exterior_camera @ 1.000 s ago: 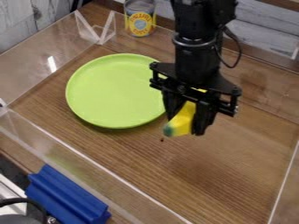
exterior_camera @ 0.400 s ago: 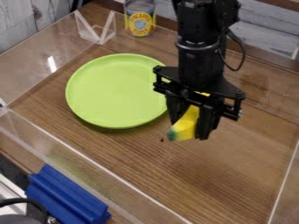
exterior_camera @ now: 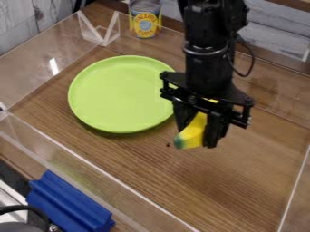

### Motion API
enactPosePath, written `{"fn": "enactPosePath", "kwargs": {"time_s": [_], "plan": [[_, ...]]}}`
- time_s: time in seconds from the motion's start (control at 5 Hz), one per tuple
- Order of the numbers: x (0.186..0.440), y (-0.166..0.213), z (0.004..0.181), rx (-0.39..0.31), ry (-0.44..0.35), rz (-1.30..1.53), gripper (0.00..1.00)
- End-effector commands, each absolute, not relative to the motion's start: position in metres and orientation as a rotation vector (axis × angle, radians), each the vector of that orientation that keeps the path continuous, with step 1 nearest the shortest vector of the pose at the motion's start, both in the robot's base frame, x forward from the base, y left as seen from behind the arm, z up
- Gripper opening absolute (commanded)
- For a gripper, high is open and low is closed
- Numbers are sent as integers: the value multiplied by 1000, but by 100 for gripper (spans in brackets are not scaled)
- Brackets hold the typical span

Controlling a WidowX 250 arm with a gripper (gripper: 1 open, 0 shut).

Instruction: Remove the banana from inside the green plate and put it on the table

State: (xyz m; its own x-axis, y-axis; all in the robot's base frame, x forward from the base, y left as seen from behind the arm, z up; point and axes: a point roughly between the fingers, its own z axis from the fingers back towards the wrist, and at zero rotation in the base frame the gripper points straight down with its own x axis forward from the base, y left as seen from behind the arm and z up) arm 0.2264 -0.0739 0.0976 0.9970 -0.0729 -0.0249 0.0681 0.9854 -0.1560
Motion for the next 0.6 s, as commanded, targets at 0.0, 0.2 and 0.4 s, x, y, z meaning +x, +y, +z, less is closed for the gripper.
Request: {"fn": "enactPosePath", "kwargs": {"time_s": [0.0,0.2,0.4], "plan": [[230,-75,102,-167,4,-76,0],[230,-74,100,-171,6,-79,0],[230,-74,98,-175,6,-78,0]]}}
